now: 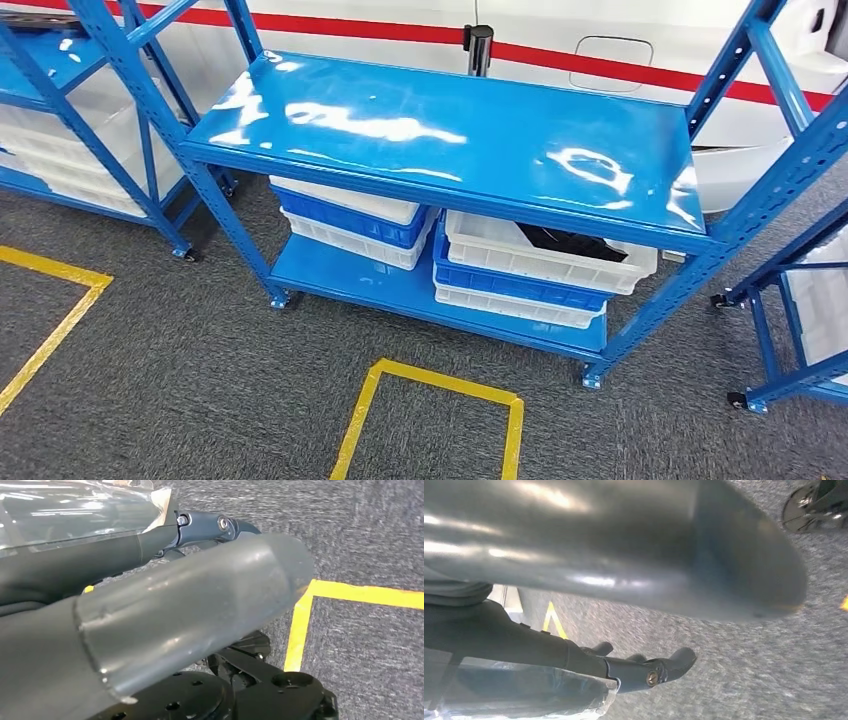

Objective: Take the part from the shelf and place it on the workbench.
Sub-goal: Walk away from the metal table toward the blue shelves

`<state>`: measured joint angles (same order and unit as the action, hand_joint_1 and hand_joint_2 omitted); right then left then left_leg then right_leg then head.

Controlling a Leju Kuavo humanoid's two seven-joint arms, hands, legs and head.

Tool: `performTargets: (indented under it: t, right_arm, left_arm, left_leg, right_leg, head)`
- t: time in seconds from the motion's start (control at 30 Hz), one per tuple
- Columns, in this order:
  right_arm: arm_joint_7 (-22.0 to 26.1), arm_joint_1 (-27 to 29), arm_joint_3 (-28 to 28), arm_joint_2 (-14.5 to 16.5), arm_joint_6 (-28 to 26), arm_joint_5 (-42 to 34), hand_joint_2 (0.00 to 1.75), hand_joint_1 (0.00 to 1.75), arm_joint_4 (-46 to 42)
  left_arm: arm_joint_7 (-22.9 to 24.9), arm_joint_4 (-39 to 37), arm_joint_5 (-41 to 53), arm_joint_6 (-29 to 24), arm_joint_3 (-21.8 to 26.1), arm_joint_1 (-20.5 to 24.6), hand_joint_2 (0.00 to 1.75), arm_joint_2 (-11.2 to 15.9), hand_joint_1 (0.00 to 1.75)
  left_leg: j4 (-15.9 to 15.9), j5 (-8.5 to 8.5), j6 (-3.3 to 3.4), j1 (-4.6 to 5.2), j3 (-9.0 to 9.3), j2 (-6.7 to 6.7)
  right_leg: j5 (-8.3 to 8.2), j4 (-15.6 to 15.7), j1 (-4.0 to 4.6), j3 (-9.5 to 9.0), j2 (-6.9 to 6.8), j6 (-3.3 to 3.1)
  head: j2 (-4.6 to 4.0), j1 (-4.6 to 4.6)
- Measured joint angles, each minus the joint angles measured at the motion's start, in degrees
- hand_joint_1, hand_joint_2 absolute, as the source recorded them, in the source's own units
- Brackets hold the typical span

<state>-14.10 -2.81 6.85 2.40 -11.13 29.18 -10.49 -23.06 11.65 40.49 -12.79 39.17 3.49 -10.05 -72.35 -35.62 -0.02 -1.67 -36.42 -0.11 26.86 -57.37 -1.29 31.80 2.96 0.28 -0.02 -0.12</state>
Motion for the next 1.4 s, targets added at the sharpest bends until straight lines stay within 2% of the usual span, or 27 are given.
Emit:
performTargets:
  t: [0.03, 0.1, 0.17, 0.23, 0.3, 0.37, 0.43, 0.47, 0.5, 0.53, 0.57, 0.6, 0.63, 0.67, 0.73, 0.77, 0.83, 0.87, 0.9, 0.93, 0.97, 1.0, 1.03, 1.1, 1.17, 1.27, 1.4]
  right_arm:
    - [0.00, 0.02, 0.01, -0.01, 0.00, 0.01, 0.00, 0.00, 0.00]
    - [0.00, -0.04, 0.01, 0.07, 0.00, 0.02, 0.00, 0.00, 0.00]
    - [0.01, -0.11, 0.01, 0.16, 0.00, 0.02, 0.00, 0.00, 0.00]
    - [0.02, 0.04, 0.02, 0.15, 0.00, 0.02, 0.00, 0.00, 0.00]
    - [0.02, 0.14, 0.03, 0.10, 0.00, 0.01, 0.00, 0.00, 0.00]
    - [0.00, 0.02, 0.03, 0.09, 0.00, 0.00, 0.00, 0.00, 0.01]
    - [-0.02, -0.04, 0.04, 0.12, 0.00, 0.00, 0.00, 0.00, 0.01]
    - [-0.05, 0.02, 0.04, 0.13, 0.00, 0.01, 0.00, 0.00, 0.02]
    - [-0.08, 0.10, 0.05, 0.13, 0.00, 0.02, 0.00, 0.00, 0.02]
    - [-0.10, 0.16, 0.05, 0.10, -0.01, 0.07, 0.00, 0.00, 0.02]
    - [-0.09, 0.18, 0.05, 0.08, -0.02, 0.14, 0.00, 0.00, 0.01]
    - [-0.01, 0.09, 0.05, 0.10, -0.04, 0.22, 0.00, 0.00, 0.00]
    - [0.18, 0.03, 0.05, 0.12, -0.11, 0.34, 0.00, 0.00, -0.01]
    - [0.43, -0.01, 0.05, 0.16, -0.28, 0.49, 0.00, 0.00, -0.02]
    - [0.82, 0.05, 0.05, 0.20, -0.99, 0.92, 0.00, 0.00, -0.02]
    - [0.89, 0.08, 0.05, 0.21, -1.41, 1.14, 0.00, 0.00, -0.02]
    - [0.89, 0.00, 0.06, 0.25, -2.04, 1.49, 0.00, 0.00, -0.02]
    - [0.88, -0.06, 0.06, 0.28, -2.21, 1.64, 0.00, 0.00, -0.02]
    - [0.87, -0.11, 0.05, 0.32, -2.29, 1.80, 0.00, 0.00, -0.02]
    - [0.87, -0.10, 0.05, 0.38, -2.30, 1.91, 0.44, 0.00, -0.02]
    - [0.87, -0.07, 0.05, 0.40, -2.29, 1.99, 0.87, 0.00, -0.02]
    - [0.87, -0.04, 0.05, 0.41, -2.29, 2.08, 1.31, 0.00, -0.02]
    - [0.85, -0.03, 0.05, 0.40, -2.29, 2.16, 1.75, 0.00, -0.02]
    - [0.78, -0.07, 0.05, 0.39, -2.26, 2.35, 1.75, 0.00, -0.02]
    - [0.69, -0.12, 0.05, 0.38, -2.20, 2.48, 1.75, 0.00, -0.02]
    - [0.62, -0.04, 0.05, 0.31, -2.15, 2.52, 1.75, 0.00, -0.02]
    - [0.60, -0.08, 0.05, 0.31, -2.15, 2.57, 1.75, 0.00, -0.02]
  left_arm:
    - [0.00, 0.00, -0.04, 0.00, 0.00, -0.01, 0.00, 0.00, 0.00]
    - [0.00, -0.01, -0.10, 0.00, 0.02, -0.01, 0.00, 0.07, 0.00]
    - [0.00, -0.02, -0.11, 0.00, 0.07, 0.07, 0.00, 0.14, 0.00]
    - [-0.01, -0.02, -0.10, 0.03, 0.09, 0.23, 0.00, 0.13, 0.00]
    - [-0.06, -0.02, -0.11, 0.10, 0.10, 0.31, 0.00, 0.08, 0.00]
    - [-0.10, -0.02, -0.16, 0.15, 0.19, 0.21, 0.00, 0.10, 0.00]
    - [-0.03, -0.02, -0.23, 0.15, 0.32, 0.07, 0.00, 0.19, 0.00]
    - [0.02, -0.02, -0.29, 0.15, 0.40, 0.05, 0.00, 0.21, 0.00]
    - [0.07, -0.02, -0.40, 0.15, 0.52, 0.06, 0.00, 0.23, 0.00]
    - [0.10, -0.02, -0.54, 0.15, 0.66, 0.08, 0.00, 0.23, 0.00]
    - [0.09, -0.02, -0.68, 0.15, 0.80, 0.11, 0.00, 0.23, 0.00]
    - [0.07, -0.02, -0.80, 0.15, 0.93, 0.12, 0.00, 0.25, 0.00]
    - [0.01, -0.03, -0.88, 0.13, 1.05, 0.13, 0.00, 0.27, 0.00]
    - [-0.07, -0.03, -0.97, 0.09, 1.16, 0.17, 0.00, 0.30, 0.00]
    - [-0.22, -0.04, -1.23, 0.03, 1.36, 0.34, 0.00, 0.33, 0.00]
    - [-0.27, -0.04, -1.37, 0.02, 1.43, 0.43, 0.00, 0.34, 0.00]
    - [-0.40, -0.05, -1.64, 0.07, 1.62, 0.39, 0.87, 0.36, 0.00]
    - [-0.46, -0.06, -1.76, 0.11, 1.73, 0.28, 1.31, 0.37, 0.00]
    - [-0.51, -0.08, -1.85, 0.16, 1.86, 0.10, 1.75, 0.37, 0.00]
    - [-0.54, -0.11, -1.90, 0.20, 1.98, -0.09, 1.75, 0.37, 0.00]
    - [-0.56, -0.14, -1.91, 0.21, 2.13, -0.26, 1.75, 0.37, 0.00]
    - [-0.59, -0.16, -1.91, 0.21, 2.28, -0.40, 1.75, 0.38, 0.00]
    - [-0.63, -0.16, -1.91, 0.17, 2.40, -0.47, 1.75, 0.38, 0.00]
    - [-0.74, -0.16, -1.91, 0.07, 2.55, -0.45, 1.75, 0.40, 0.00]
    - [-0.87, -0.16, -1.91, 0.02, 2.63, -0.35, 1.75, 0.39, 0.00]
    - [-0.94, -0.17, -1.91, 0.02, 2.65, -0.40, 1.75, 0.36, 0.00]
    - [-0.96, -0.17, -1.91, -0.04, 2.69, -0.37, 1.75, 0.39, 0.00]
  left_leg:
    - [3.48, 2.28, 0.39, 0.02, 1.55, -0.58]
    - [11.19, 5.85, 1.16, 0.05, 5.06, -3.05]
    - [14.38, 6.65, 1.48, 0.30, 6.46, -4.36]
    - [14.97, 7.01, 1.81, 0.53, 6.59, -3.19]
    - [15.99, 7.74, 2.48, 0.53, 6.81, -1.74]
    - [16.54, 8.14, 2.86, 0.66, 6.79, -0.04]
    - [16.52, 8.18, 2.92, 0.85, 6.56, 1.80]
    - [16.51, 8.17, 2.90, 0.89, 6.51, 2.69]
    - [16.48, 8.15, 2.86, 0.90, 6.52, 3.46]
    - [16.44, 8.09, 2.77, 0.89, 6.57, 4.20]
    - [16.34, 7.98, 2.59, 0.91, 6.66, 4.87]
    - [16.21, 7.77, 2.26, 1.06, 6.66, 5.41]
    - [16.07, 7.55, 1.86, 1.21, 6.71, 5.91]
    - [15.96, 7.36, 1.47, 1.36, 6.78, 6.34]
    - [15.96, 7.13, 0.82, 1.34, 7.11, 7.08]
    - [15.71, 6.78, 0.44, 1.14, 7.18, 6.65]
    - [12.72, 4.26, -0.24, 0.71, 6.11, 3.81]
    - [9.49, 2.17, -0.46, 0.56, 4.69, 1.98]
    - [5.40, -0.02, -0.52, 0.52, 2.82, 0.82]
    - [1.71, -1.54, -0.55, 0.51, 1.06, 0.36]
    - [-0.52, -1.97, -0.53, 0.52, -0.08, 0.21]
    - [-0.56, -1.15, -0.43, 0.51, -0.24, 0.18]
    - [1.82, 0.74, -0.28, 0.51, 0.74, 0.18]
    - [9.85, 4.98, 0.18, 0.58, 4.29, 0.08]
    - [14.75, 6.78, 0.48, 0.77, 6.31, -0.02]
    - [15.35, 6.85, 0.53, 1.27, 6.36, 0.00]
    - [15.29, 7.01, 1.20, 2.03, 6.17, 0.00]
  right_leg:
    - [-0.01, -0.01, 0.08, -0.11, 0.87, 0.02]
    - [-0.11, -0.06, 0.30, -0.18, 2.42, 0.20]
    - [-0.37, -0.07, 0.34, 0.18, 3.59, 0.67]
    - [-0.71, 0.08, 0.22, 0.81, 4.34, 1.34]
    - [0.22, -1.47, 0.36, 2.03, 2.20, 1.53]
    - [3.46, -7.41, 0.46, 5.07, -1.10, 1.13]
    - [6.52, -14.72, 0.33, 8.49, -2.15, 1.14]
    - [6.92, -16.27, 0.23, 9.01, -2.31, 1.52]
    - [6.36, -15.32, 0.14, 8.21, -2.54, 2.08]
    - [5.13, -12.13, 0.05, 6.23, -3.04, 2.69]
    - [3.68, -7.48, -0.02, 3.51, -4.30, 3.13]
    - [2.40, -3.52, 0.03, 1.11, -5.78, 3.26]
    - [1.50, -0.77, 0.17, -0.47, -6.85, 3.05]
    - [1.06, 0.51, 0.33, -1.20, -7.58, 2.65]
    - [0.85, 0.50, 0.39, -0.87, -6.84, 1.81]
    - [0.80, 0.57, 0.10, -0.91, -6.45, 1.48]
    - [0.54, 0.73, -0.41, -1.01, -5.71, 0.55]
    - [0.43, 0.72, -0.44, -1.00, -5.37, 0.20]
    - [0.32, 0.70, -0.28, -0.87, -4.99, -0.11]
    - [0.26, 0.68, -0.13, -0.77, -4.57, -0.20]
    - [0.23, 0.66, 0.00, -0.74, -4.15, -0.24]
    - [0.21, 0.65, 0.08, -0.78, -3.75, -0.27]
    - [0.21, 0.64, 0.10, -0.88, -3.41, -0.26]
    - [0.24, 0.61, 0.25, -1.05, -2.86, -0.19]
    - [0.41, 0.46, 0.74, -0.88, -2.59, -0.01]
    - [0.63, 0.28, 1.29, -0.23, -2.54, 0.39]
    - [0.32, 0.33, 1.02, -0.30, -2.53, 1.18]
  head:
    - [0.00, -0.01]
    - [0.00, 0.03]
    - [0.00, 0.03]
    - [0.00, 0.02]
    - [0.00, 0.20]
    - [0.00, 0.47]
    - [0.00, 0.59]
    - [0.00, 0.58]
    - [0.00, 0.60]
    - [0.00, 0.61]
    - [0.00, 0.63]
    - [0.00, 0.66]
    - [0.00, 0.58]
    - [0.00, 0.47]
    - [0.00, 0.24]
    - [0.00, 0.20]
    - [0.00, 0.10]
    - [0.00, 0.02]
    - [0.00, -0.02]
    - [0.00, -0.01]
    - [0.00, -0.03]
    - [0.00, -0.02]
    - [0.00, -0.03]
    - [0.00, -0.05]
    - [0.00, -0.01]
    - [0.00, 0.05]
    - [0.00, 0.02]
